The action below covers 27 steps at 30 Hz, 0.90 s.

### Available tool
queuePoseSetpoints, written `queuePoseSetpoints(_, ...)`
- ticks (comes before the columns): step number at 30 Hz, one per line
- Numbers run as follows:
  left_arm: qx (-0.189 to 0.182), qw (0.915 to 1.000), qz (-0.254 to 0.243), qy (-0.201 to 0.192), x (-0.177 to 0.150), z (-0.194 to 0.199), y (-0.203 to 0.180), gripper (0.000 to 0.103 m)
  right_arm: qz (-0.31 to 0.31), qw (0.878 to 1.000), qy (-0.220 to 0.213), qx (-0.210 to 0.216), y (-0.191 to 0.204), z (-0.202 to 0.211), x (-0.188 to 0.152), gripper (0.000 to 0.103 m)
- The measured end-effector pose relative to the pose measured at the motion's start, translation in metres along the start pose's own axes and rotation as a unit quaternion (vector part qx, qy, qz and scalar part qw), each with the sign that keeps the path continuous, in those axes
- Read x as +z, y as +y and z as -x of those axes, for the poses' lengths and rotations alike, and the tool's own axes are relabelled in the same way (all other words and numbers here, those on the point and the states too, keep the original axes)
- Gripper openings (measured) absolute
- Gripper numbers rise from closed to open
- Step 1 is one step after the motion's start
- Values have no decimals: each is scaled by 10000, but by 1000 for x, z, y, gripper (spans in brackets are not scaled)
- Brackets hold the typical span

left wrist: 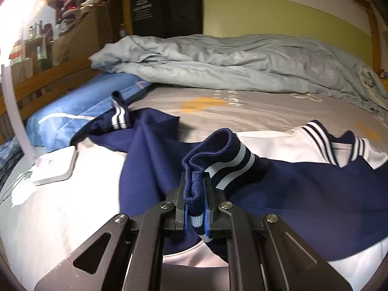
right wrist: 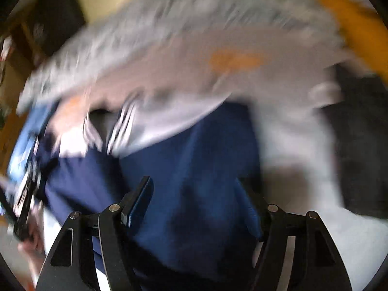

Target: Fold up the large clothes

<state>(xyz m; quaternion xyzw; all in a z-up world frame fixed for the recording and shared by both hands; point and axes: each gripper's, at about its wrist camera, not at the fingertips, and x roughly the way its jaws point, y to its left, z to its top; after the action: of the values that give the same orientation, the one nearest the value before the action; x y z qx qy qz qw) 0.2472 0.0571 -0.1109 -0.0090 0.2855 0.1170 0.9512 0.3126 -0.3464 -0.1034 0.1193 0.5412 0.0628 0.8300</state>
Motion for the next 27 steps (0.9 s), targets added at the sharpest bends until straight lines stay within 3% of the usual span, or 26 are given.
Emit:
queuePoseSetpoints(1, -139, 9999, -20, -34, 0, 1, 0, 9, 9, 9998, 178, -119, 0, -10, 4, 69)
queuePoseSetpoints(3, -325, 9994, -84, -113, 0, 4, -3, 9, 43, 9976, 42, -690, 2, -22, 10, 53)
queuePoseSetpoints(4, -367, 9991, -120, -147, 1, 6, -5, 9, 271, 9939, -99, -1063, 8, -26, 10, 34)
queuePoseSetpoints(5, -422, 9988, -156, -195, 0, 8, -7, 9, 575, 9881, -247, -1403, 15, -28, 9, 5)
queuePoseSetpoints(7, -581, 9975, -128, -369, 1, 15, -6, 9, 1029, 9791, -530, -1672, 24, -26, 4, 2)
queuePoseSetpoints(10, -931, 9935, 171, -637, 3, 24, 7, 9, 706, 9694, -1746, -1575, 13, 27, 5, 2)
queuePoseSetpoints(12, -855, 9954, 294, -315, 5, 12, 10, 10, 501, 9568, -2517, -1364, 1, 73, 8, 1)
queuePoseSetpoints(14, -679, 9963, 442, 297, 7, -11, 11, 10, 225, 9618, -2448, -1205, -17, 80, 17, 1)
queuePoseSetpoints(16, -705, 9916, 510, 957, 7, -37, 10, 10, 119, 9662, -2095, -1500, -31, 61, 26, 1)
queuePoseSetpoints(18, -564, 9914, 363, 1124, 7, -43, 3, 10, 119, 9737, -1408, -1786, -44, 21, 29, 1)
queuePoseSetpoints(20, -352, 9929, 165, 1127, 7, -42, -4, 11, 14, 9707, -1085, -2144, -55, 0, 25, 0)
queuePoseSetpoints(21, -285, 9929, 108, 1150, 7, -43, -7, 12, -43, 9703, -1056, -2175, -59, -4, 23, 0)
queuePoseSetpoints(24, -312, 9923, 143, 1188, 7, -45, -5, 12, -341, 9740, -1528, -1636, -58, 26, 6, 0)
queuePoseSetpoints(27, -490, 9925, 288, 1080, 4, -42, 2, 12, 29, 9745, -1959, -1098, -25, 66, -18, 0)
